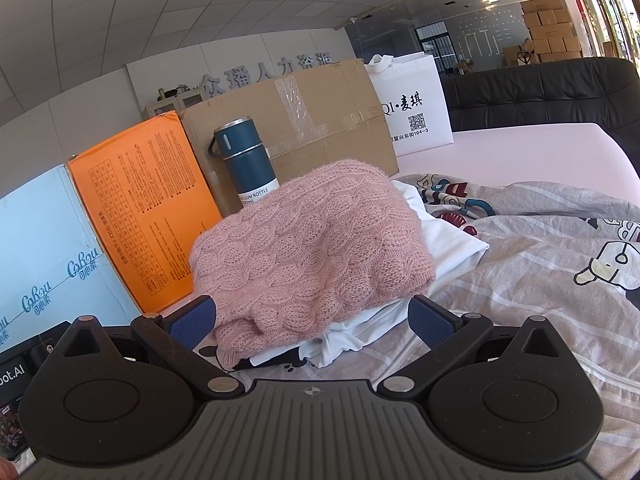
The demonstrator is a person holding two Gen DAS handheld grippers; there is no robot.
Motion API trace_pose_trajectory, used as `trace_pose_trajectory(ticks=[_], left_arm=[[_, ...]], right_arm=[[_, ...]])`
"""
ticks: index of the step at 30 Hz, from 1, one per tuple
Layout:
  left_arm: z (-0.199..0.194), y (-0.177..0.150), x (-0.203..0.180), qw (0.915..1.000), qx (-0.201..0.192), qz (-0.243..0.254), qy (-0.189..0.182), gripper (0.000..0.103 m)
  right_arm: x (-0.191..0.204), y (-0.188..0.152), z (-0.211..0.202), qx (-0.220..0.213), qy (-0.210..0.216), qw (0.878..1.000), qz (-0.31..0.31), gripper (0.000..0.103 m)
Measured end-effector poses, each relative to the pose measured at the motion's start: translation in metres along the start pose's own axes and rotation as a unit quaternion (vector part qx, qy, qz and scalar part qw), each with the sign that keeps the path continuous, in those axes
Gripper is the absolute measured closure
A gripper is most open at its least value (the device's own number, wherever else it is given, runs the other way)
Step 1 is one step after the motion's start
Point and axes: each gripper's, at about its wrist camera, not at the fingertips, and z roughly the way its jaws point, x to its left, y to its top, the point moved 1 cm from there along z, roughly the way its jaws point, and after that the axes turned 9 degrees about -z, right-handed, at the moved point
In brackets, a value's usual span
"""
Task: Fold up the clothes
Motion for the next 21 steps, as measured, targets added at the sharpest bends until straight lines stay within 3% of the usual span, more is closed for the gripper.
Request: trace_pose_trajectory(ticks=[21], left_arm=[[-0.0025,-0.0003,-0.0012,1.0,-0.001,0.004,-0.007,0.0]], right_arm=[[-0.0003,-0.0007,0.0003,0.0,-0.001,1.0,0.0,0.0]])
